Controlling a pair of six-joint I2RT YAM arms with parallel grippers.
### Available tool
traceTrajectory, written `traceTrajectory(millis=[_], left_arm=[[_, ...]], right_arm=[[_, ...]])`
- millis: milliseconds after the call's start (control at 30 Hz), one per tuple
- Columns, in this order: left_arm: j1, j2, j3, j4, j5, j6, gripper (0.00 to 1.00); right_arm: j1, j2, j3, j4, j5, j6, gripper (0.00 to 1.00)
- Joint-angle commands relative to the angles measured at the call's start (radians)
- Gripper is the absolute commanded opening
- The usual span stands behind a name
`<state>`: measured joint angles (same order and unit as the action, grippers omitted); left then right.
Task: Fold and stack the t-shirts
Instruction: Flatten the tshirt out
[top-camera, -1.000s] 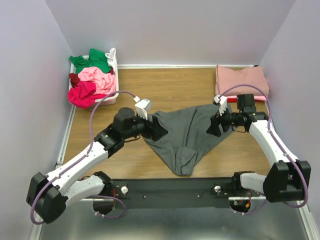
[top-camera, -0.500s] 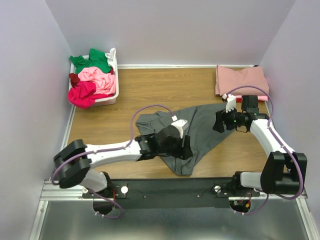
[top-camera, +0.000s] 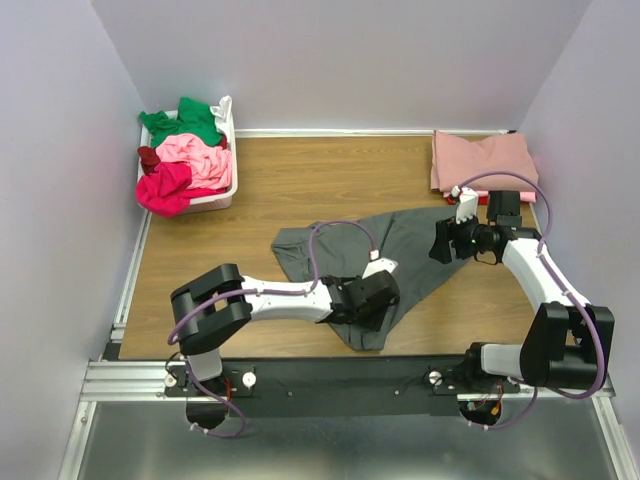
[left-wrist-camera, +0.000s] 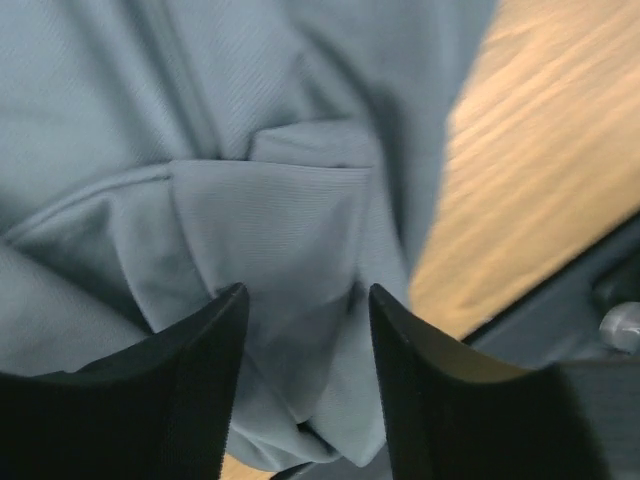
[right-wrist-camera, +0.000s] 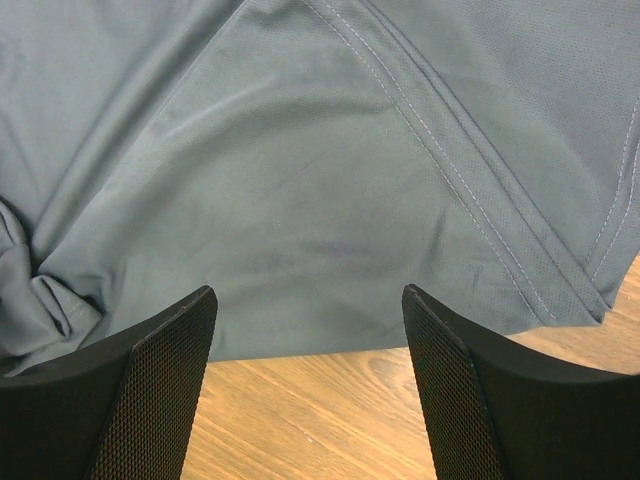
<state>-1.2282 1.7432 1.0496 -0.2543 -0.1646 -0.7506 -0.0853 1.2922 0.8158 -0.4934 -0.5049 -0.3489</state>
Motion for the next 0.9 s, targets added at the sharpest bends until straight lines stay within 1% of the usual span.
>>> traceTrajectory(millis=[0, 33, 67, 100, 133, 167, 233, 300, 333, 433, 467, 500, 600, 633, 667, 700, 733, 767, 867], left_arm=[[-0.02, 0.03, 0.032, -0.101, -0.127, -0.015, 0.47], [-0.022, 0.032, 0.029, -0.111, -0.137, -0.018, 0.27], [-0.03, 0.029, 0.024, -0.126, -0.147, -0.029, 0.15], [-0.036, 0.026, 0.023, -0.14, -0.159, -0.041, 0.04], [-0.042, 0.003, 0.021, -0.155, -0.173, -0.052, 0.0], [-0.05, -0.014, 0.017, -0.174, -0.208, -0.065, 0.0], [-0.068, -0.086, 0.007, -0.226, -0.234, -0.108, 0.0], [-0.073, -0.151, -0.032, -0.244, -0.233, -0.133, 0.0], [-0.073, -0.224, -0.057, -0.241, -0.222, -0.16, 0.0], [-0.073, -0.384, -0.173, -0.209, -0.155, -0.214, 0.0], [-0.074, -0.428, -0.241, -0.183, -0.115, -0.264, 0.0], [-0.076, -0.524, -0.276, -0.168, -0.096, -0.291, 0.0], [-0.076, -0.681, -0.413, -0.105, -0.026, -0.41, 0.0], [-0.074, -0.783, -0.445, -0.093, -0.01, -0.444, 0.0], [-0.076, -0.835, -0.5, -0.083, 0.023, -0.498, 0.0], [-0.076, -0.882, -0.528, -0.063, 0.04, -0.524, 0.0], [-0.077, -0.972, -0.554, -0.051, 0.06, -0.541, 0.0], [-0.079, -1.016, -0.597, -0.045, 0.1, -0.556, 0.0], [-0.08, -1.158, -0.64, -0.048, 0.16, -0.595, 0.0]], right_arm=[[-0.008, -0.005, -0.012, 0.018, 0.012, 0.007, 0.81], [-0.008, -0.005, -0.012, 0.016, 0.011, 0.005, 0.81], [-0.01, -0.005, -0.01, 0.016, 0.009, 0.005, 0.81], [-0.01, -0.007, -0.012, 0.016, 0.012, 0.005, 0.81], [-0.013, -0.008, -0.012, 0.016, 0.011, 0.005, 0.81], [-0.013, -0.011, -0.012, 0.016, 0.011, 0.007, 0.81], [-0.014, -0.011, -0.013, 0.019, 0.017, 0.005, 0.81], [-0.016, -0.01, -0.012, 0.018, 0.026, 0.002, 0.81], [-0.019, -0.008, -0.012, 0.019, 0.034, 0.002, 0.81], [-0.028, -0.002, -0.014, 0.026, 0.057, 0.002, 0.81], [-0.033, -0.002, -0.014, 0.029, 0.066, -0.002, 0.81], [-0.034, 0.002, -0.012, 0.027, 0.072, -0.004, 0.81], [-0.044, 0.013, -0.012, 0.032, 0.098, -0.019, 0.81], [-0.045, 0.027, -0.006, 0.033, 0.104, -0.025, 0.81], [-0.047, 0.036, 0.0, 0.032, 0.115, -0.041, 0.81], [-0.048, 0.044, 0.006, 0.032, 0.129, -0.051, 0.81], [-0.05, 0.074, 0.02, 0.032, 0.134, -0.061, 0.81], [-0.051, 0.088, 0.031, 0.03, 0.137, -0.079, 0.81], [-0.053, 0.163, 0.078, 0.029, 0.128, -0.114, 0.81]])
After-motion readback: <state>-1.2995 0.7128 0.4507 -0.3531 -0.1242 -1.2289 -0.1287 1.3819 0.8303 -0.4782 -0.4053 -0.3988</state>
